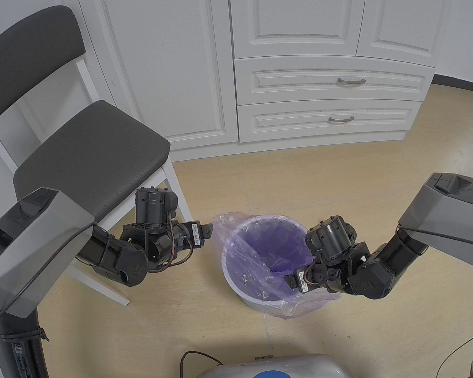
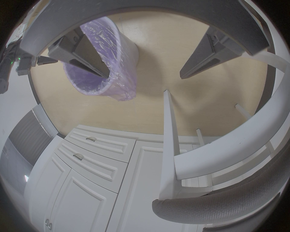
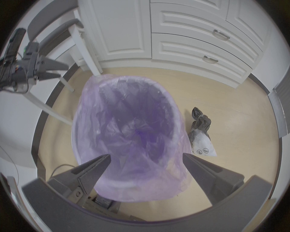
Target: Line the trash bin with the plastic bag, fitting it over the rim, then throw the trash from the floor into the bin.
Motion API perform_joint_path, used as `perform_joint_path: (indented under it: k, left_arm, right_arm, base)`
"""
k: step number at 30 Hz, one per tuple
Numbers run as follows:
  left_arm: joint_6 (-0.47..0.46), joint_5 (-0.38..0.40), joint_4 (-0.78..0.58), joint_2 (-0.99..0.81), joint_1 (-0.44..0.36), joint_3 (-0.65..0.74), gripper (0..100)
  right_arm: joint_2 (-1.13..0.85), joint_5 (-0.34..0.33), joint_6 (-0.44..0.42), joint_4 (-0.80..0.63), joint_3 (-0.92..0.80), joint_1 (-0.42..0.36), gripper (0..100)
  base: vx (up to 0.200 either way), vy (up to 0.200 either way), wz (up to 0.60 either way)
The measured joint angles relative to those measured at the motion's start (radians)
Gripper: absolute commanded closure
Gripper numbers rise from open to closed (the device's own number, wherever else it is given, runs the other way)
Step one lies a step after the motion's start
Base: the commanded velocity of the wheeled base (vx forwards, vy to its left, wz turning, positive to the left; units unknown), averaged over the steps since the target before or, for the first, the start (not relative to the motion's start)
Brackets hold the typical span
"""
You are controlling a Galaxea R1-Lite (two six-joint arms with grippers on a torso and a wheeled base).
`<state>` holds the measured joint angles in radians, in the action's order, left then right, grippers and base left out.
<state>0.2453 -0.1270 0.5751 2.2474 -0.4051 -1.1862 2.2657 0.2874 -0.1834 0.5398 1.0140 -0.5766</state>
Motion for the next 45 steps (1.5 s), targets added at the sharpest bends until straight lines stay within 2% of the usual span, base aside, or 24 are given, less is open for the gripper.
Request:
perform_joint_path:
  k: [11,30,45]
  left_arm:
    - [0.0,0.0,0.0,0.0,-0.001,0.001,0]
    - [-0.002,0.0,0.001,-0.002,-0.001,0.005,0]
    - [-0.002,0.0,0.001,-0.003,-0.002,0.008,0]
  right_arm:
    - [0.05,0.007,-0.039,-0.01,0.04,-0.039,0]
    - [-0.035,0.004,-0.022,-0.017,-0.085,-0.145,0]
    - [-0.039,-0.007,0.004,-0.017,-0.121,-0.171,0]
  base:
    - [0.0,0.0,0.0]
    - [0.0,0.0,0.0]
    - [0.0,0.0,0.0]
